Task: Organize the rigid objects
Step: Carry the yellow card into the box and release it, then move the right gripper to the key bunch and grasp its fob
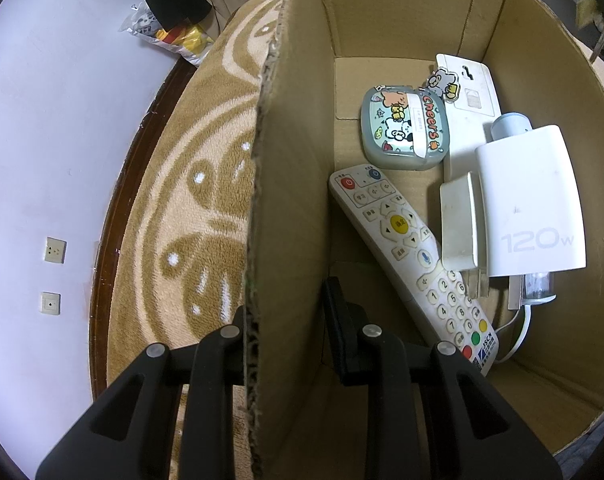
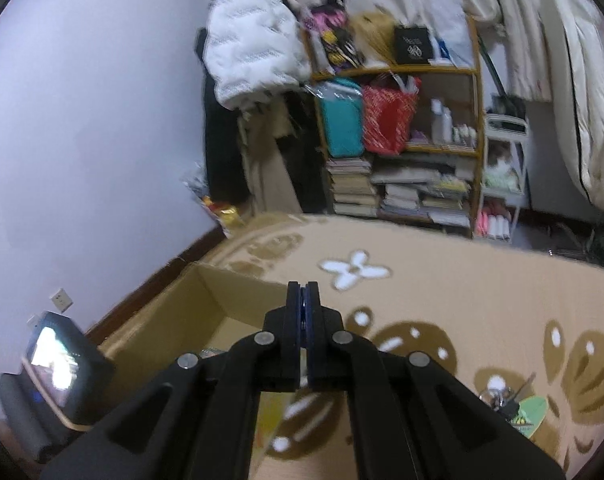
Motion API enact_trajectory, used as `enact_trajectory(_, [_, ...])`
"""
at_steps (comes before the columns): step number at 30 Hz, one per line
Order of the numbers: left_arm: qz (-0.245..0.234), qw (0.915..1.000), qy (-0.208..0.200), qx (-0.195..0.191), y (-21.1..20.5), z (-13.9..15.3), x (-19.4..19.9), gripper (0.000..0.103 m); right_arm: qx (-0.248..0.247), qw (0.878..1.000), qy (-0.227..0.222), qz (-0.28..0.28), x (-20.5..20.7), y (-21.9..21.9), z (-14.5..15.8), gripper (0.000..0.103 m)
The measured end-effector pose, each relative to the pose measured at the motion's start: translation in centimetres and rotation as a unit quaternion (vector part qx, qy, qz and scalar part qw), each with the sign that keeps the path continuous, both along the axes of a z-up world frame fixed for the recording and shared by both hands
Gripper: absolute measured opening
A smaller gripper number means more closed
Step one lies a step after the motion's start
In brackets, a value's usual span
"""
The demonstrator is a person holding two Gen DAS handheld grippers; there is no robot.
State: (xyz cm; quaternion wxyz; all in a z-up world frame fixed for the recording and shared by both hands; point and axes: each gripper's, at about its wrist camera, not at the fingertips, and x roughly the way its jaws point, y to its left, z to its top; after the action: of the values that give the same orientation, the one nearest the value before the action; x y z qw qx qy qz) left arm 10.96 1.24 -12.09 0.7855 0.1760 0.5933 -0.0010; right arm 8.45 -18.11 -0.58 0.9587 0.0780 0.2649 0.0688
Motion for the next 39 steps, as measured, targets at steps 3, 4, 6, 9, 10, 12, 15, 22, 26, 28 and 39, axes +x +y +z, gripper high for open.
enact_trajectory(3, [0.0,1.0,0.0,0.0,0.1,0.0,0.0,0.024,0.003,1.0,-0.014,0.025,-0.7,1.4,1.4,0.003])
enact_trajectory(4, [0.0,1.0,0.0,0.0,0.0,0.0,0.0,0.024,0.005,0.999,-0.018,0.036,-0.9,2.0,1.7,0.003])
enact_trajectory(6, [-0.001,1.0,0.0,0.001,0.0,0.0,0.0,0.024,0.006,0.998,-0.02,0.053,-1.1,3.0,2.1,0.003])
enact_trajectory(9, [-0.001,1.0,0.0,0.001,0.0,0.0,0.0,0.024,0.006,0.997,-0.017,0.073,-1.3,4.2,2.1,0.003])
enact_trajectory(10, [-0.001,1.0,0.0,0.0,0.1,0.1,-0.1,0.024,0.006,0.997,-0.016,0.08,-1.3,4.7,2.0,0.003])
enact_trajectory(12, [-0.001,1.0,0.0,0.001,0.1,0.1,-0.1,0.024,0.005,0.996,-0.012,0.092,-1.3,5.4,1.3,0.003])
enact_trajectory(15, [-0.001,1.0,0.0,0.001,0.1,0.1,-0.1,0.024,0.001,0.995,0.014,0.1,-0.7,6.1,-0.5,0.003])
enact_trajectory(22, [-0.001,1.0,0.0,0.001,0.1,0.1,-0.1,0.024,-0.013,0.993,0.074,0.087,0.2,6.0,-4.1,0.003])
enact_trajectory(26, [-0.002,1.0,0.0,0.002,0.0,0.1,-0.1,0.024,-0.017,0.993,0.09,0.074,0.6,5.6,-4.6,0.004])
enact_trajectory(28, [-0.003,1.0,0.0,0.001,0.0,0.1,-0.1,0.024,-0.014,0.993,0.096,0.07,0.5,5.3,-4.7,0.005])
enact_trajectory(39, [-0.002,1.0,0.002,-0.004,0.3,0.0,0.1,0.024,-0.075,0.994,0.076,-0.004,-0.6,3.6,-2.4,0.043])
